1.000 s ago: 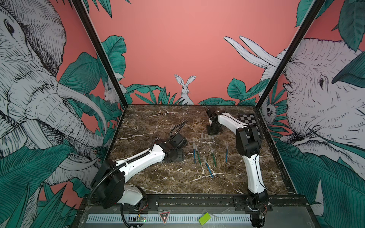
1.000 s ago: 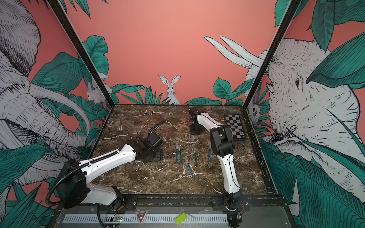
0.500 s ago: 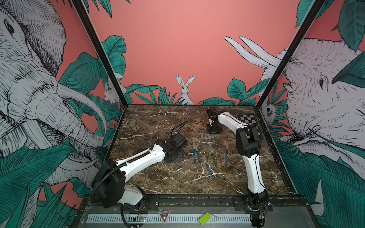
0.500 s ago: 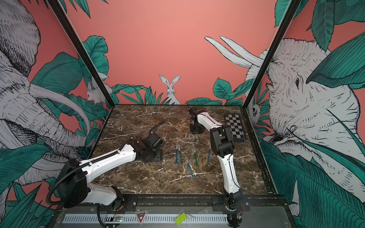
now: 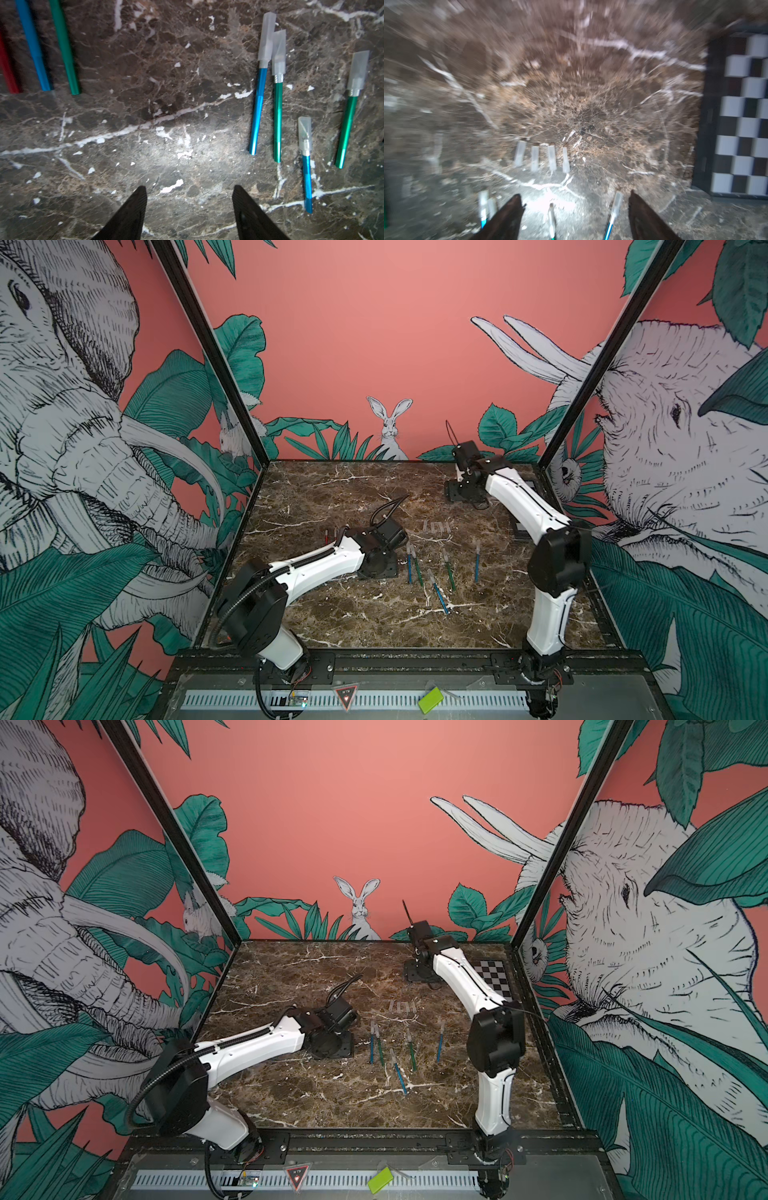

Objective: Remove protective caps from carving knives
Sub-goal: Place the protective sleeve at the center of the board, then pick up the carving knife from the center of the board.

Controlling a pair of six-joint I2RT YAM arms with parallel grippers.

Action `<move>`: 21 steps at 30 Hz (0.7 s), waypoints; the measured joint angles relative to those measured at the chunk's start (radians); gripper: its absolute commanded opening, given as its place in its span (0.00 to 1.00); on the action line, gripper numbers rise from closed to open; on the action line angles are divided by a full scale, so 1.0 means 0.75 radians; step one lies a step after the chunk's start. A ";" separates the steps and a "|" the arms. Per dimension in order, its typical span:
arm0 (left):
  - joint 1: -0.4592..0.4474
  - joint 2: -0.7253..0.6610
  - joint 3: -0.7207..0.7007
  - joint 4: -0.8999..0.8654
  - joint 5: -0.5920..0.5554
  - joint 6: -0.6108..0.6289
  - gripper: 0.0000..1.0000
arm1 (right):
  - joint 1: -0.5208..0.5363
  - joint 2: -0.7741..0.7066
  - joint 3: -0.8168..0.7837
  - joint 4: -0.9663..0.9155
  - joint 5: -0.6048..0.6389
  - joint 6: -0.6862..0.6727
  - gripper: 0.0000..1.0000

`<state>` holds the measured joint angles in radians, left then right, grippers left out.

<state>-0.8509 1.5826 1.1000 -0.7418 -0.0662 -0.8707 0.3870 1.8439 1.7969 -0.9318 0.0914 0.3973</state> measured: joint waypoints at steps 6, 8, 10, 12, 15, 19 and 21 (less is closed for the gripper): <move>-0.015 0.181 0.124 0.015 0.038 -0.030 0.68 | 0.017 -0.380 -0.338 0.079 0.000 0.040 0.98; -0.027 0.243 0.174 0.014 0.040 -0.036 0.67 | 0.035 -0.483 -0.483 0.095 0.001 0.049 0.98; -0.040 0.295 0.217 0.014 0.042 -0.038 0.66 | 0.054 -0.577 -0.604 0.103 -0.001 0.060 0.98; -0.052 0.342 0.253 0.013 0.043 -0.040 0.65 | 0.073 -0.681 -0.721 0.113 0.000 0.066 0.98; -0.067 0.405 0.300 0.009 0.040 -0.042 0.61 | 0.102 -0.837 -0.850 0.108 0.003 0.079 0.98; -0.080 0.468 0.343 -0.007 0.026 -0.046 0.56 | 0.130 -1.008 -0.947 0.101 0.001 0.098 0.98; -0.086 0.491 0.358 -0.020 0.012 -0.051 0.54 | 0.140 -1.073 -0.979 0.094 -0.002 0.110 0.98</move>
<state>-0.9157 1.9507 1.3685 -0.7570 -0.0574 -0.9089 0.4923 1.0393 1.0630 -0.8612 0.0902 0.4801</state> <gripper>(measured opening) 0.554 0.984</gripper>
